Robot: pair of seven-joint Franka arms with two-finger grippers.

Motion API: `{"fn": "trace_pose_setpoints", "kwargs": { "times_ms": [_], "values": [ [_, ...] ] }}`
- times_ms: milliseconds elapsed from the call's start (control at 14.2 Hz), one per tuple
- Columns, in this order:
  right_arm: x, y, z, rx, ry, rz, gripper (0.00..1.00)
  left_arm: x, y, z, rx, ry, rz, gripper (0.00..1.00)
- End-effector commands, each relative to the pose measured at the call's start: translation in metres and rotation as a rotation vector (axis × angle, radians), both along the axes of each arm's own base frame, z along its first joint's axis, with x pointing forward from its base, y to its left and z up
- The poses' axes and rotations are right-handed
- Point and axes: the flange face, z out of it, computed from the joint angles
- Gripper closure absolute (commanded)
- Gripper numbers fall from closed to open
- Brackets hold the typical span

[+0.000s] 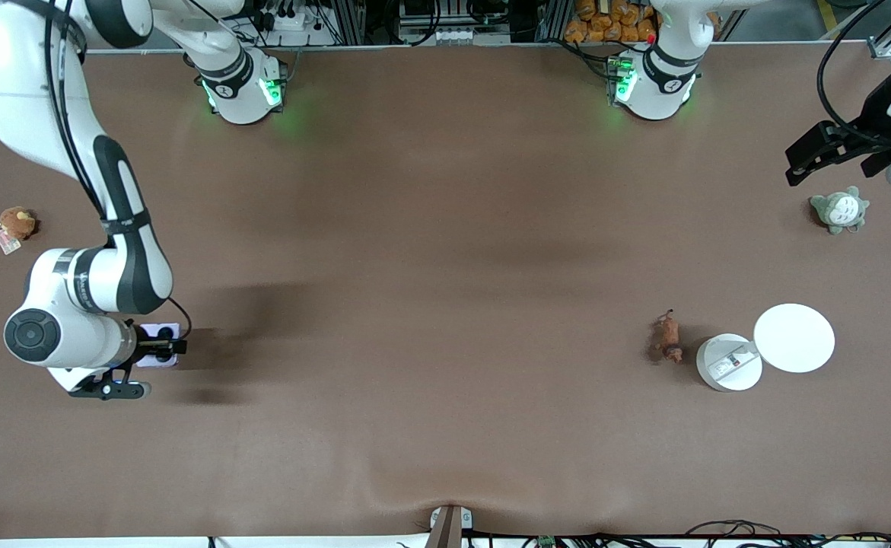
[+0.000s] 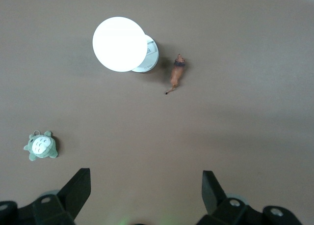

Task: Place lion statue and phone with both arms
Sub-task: 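Carry the phone toward the glass cup while the left gripper withdraws, then lower the phone beside the glass cup and open the right gripper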

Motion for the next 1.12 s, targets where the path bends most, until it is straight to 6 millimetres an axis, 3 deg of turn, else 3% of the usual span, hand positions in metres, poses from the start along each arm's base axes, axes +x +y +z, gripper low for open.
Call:
{"fn": "trace_pose_setpoints", "kwargs": {
  "times_ms": [0, 140, 211, 281, 351, 421, 842, 1053],
  "values": [
    [0.002, -0.024, -0.010, -0.002, -0.015, 0.053, 0.82, -0.011, -0.001, 0.001, -0.014, 0.015, -0.006, 0.00],
    [-0.001, -0.029, -0.019, 0.000, -0.005, 0.040, 0.79, -0.008, -0.008, 0.002, -0.010, 0.010, -0.019, 0.00],
    [-0.003, -0.033, -0.024, 0.000, 0.002, 0.031, 0.73, -0.007, -0.009, 0.002, -0.011, 0.010, -0.021, 0.00],
    [-0.005, -0.034, -0.027, 0.001, 0.009, 0.028, 0.60, -0.008, -0.009, 0.001, -0.012, 0.012, -0.023, 0.00],
    [-0.006, -0.033, -0.028, 0.001, 0.015, 0.026, 0.23, -0.008, -0.008, 0.001, -0.015, 0.014, -0.022, 0.00],
    [-0.008, -0.033, -0.031, 0.002, 0.023, 0.025, 0.00, -0.008, -0.008, 0.001, -0.019, 0.015, -0.025, 0.00],
    [-0.005, -0.028, -0.025, 0.001, 0.017, 0.034, 0.00, -0.006, 0.027, -0.019, -0.069, 0.117, -0.006, 0.00],
    [-0.001, -0.018, -0.012, 0.011, 0.001, 0.046, 0.00, -0.007, 0.031, -0.022, -0.069, 0.130, -0.022, 0.00]
  ]
}}
